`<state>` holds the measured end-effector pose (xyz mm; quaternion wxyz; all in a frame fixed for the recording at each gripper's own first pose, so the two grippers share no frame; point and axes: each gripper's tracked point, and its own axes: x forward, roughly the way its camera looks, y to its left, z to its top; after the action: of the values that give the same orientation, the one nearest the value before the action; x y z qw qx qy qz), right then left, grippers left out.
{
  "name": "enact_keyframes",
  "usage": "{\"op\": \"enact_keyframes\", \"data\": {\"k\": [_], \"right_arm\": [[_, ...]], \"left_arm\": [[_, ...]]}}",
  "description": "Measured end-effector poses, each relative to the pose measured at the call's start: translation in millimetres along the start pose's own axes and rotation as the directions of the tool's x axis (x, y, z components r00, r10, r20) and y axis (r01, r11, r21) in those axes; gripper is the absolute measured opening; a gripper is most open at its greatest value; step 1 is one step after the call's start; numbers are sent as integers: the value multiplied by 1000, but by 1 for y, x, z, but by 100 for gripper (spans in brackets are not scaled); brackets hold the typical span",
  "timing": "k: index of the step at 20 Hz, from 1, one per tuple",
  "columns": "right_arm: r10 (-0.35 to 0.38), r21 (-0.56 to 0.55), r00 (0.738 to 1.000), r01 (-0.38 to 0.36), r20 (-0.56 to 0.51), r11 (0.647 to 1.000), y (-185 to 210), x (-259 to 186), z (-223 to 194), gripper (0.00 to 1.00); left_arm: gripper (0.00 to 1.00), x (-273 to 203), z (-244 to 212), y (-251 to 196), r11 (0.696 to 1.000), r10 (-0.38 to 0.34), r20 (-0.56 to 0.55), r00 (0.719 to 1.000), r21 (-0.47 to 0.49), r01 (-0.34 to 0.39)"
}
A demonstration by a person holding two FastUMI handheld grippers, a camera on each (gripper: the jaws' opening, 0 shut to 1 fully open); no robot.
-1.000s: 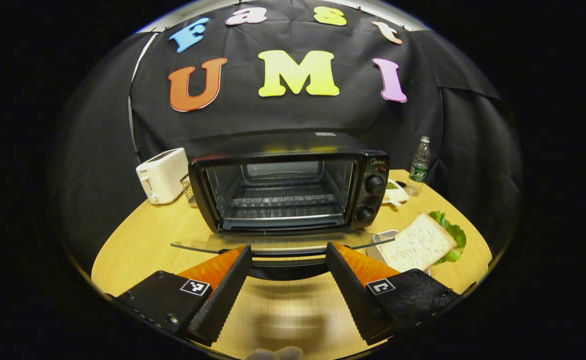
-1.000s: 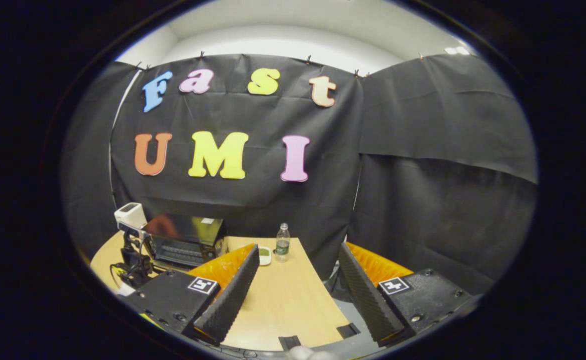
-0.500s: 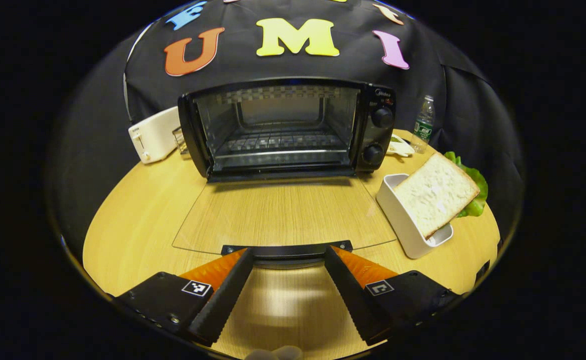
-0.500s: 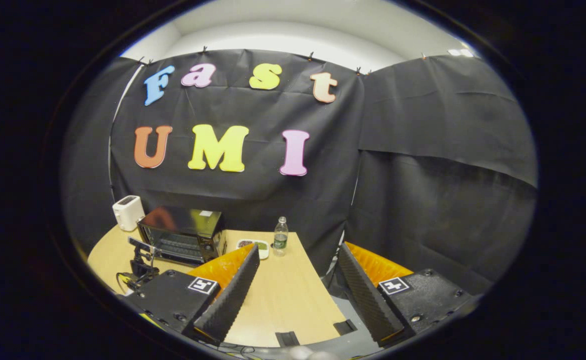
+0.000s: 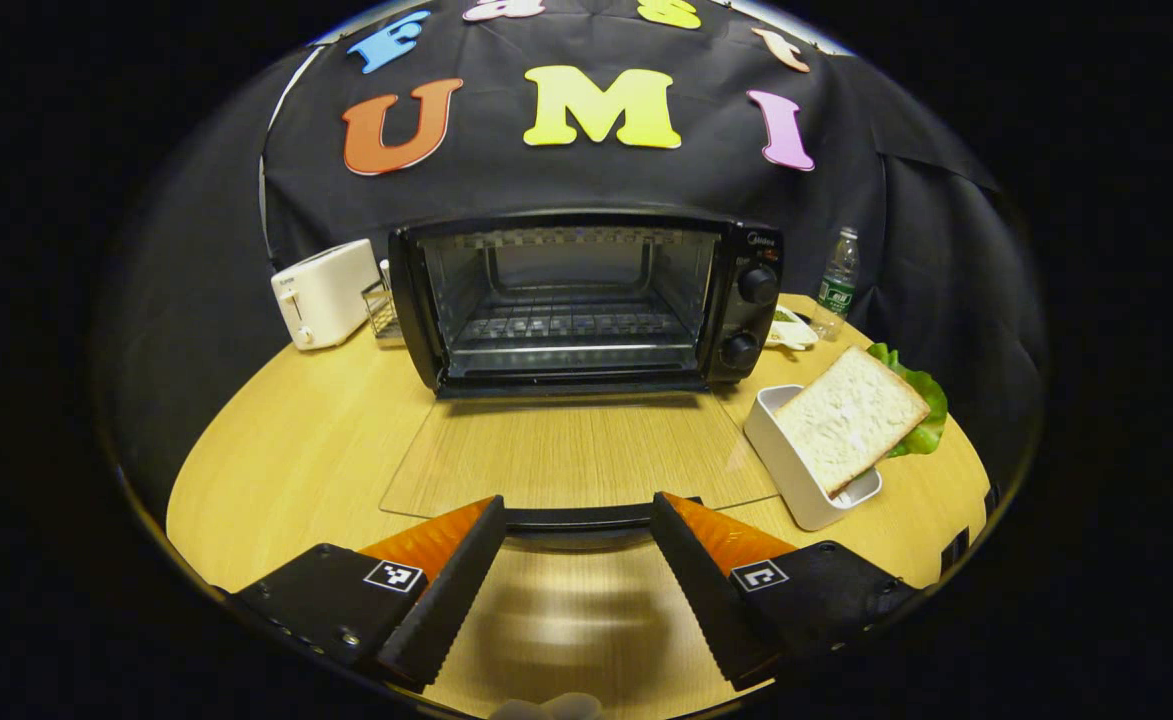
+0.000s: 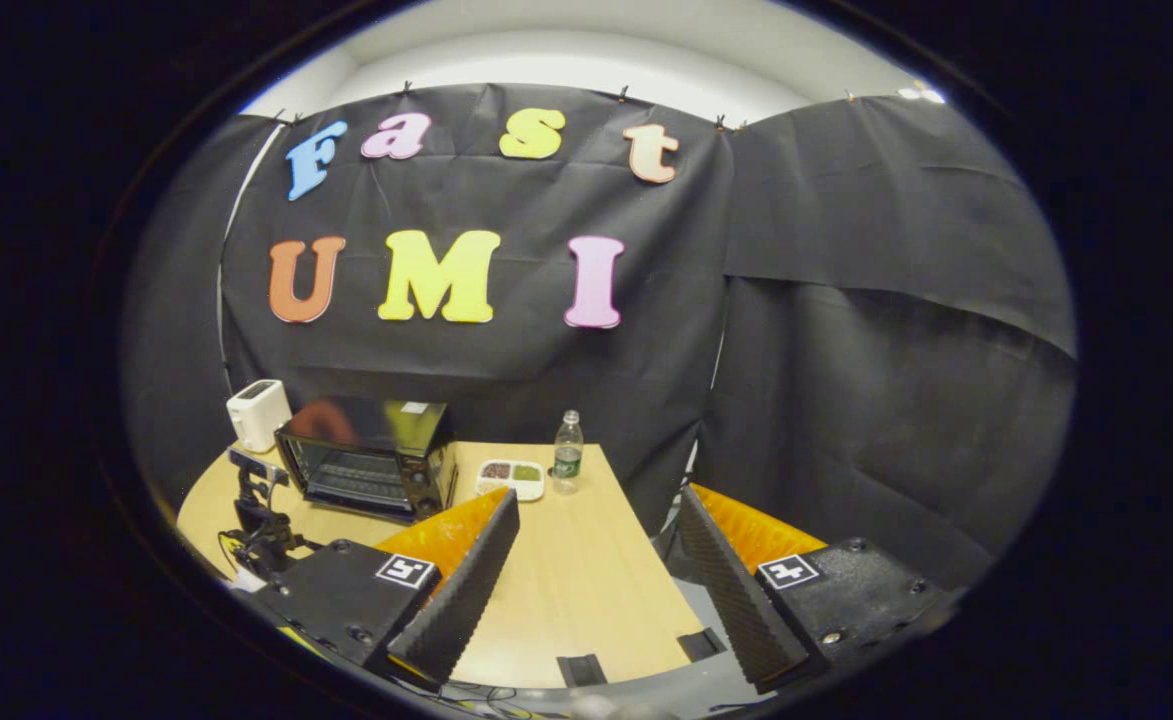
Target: Open the electric oven with the left hand, put the food in, and close the electric oven.
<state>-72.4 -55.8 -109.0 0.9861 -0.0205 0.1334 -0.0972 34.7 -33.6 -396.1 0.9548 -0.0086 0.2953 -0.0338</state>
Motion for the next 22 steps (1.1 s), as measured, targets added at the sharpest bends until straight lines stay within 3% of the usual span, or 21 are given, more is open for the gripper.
{"op": "enact_keyframes", "data": {"k": [2,3,6,7,8,13,17,20,22], "right_arm": [[49,11,998,-48,-41,999,12,13,-19,96],[72,18,995,-71,-64,997,17,20,-29,100],[145,44,980,-141,-134,989,37,44,-67,100],[163,52,974,-156,-155,986,41,52,-80,96],[186,65,966,-178,-179,982,47,60,-93,100],[341,185,887,-295,-312,937,91,107,-156,99],[400,214,828,-341,-392,915,118,148,-198,98],[469,277,769,-382,-435,882,143,176,-212,98],[495,291,747,-402,-444,868,153,197,-214,97]], "left_arm": [[96,-25,16,5,1000,0,53,999,-10,1],[96,-38,24,9,1000,7,74,997,-16,-6],[96,-80,55,17,999,10,163,987,-38,-4],[96,-92,66,17,999,3,187,982,-43,6],[95,-104,76,22,999,10,212,977,-48,0],[94,-158,121,31,998,47,309,950,-61,-29],[94,-188,148,31,995,79,352,933,-81,-53],[93,-199,167,29,993,100,370,924,-89,-72],[93,-201,174,28,992,114,373,921,-92,-85]]}}
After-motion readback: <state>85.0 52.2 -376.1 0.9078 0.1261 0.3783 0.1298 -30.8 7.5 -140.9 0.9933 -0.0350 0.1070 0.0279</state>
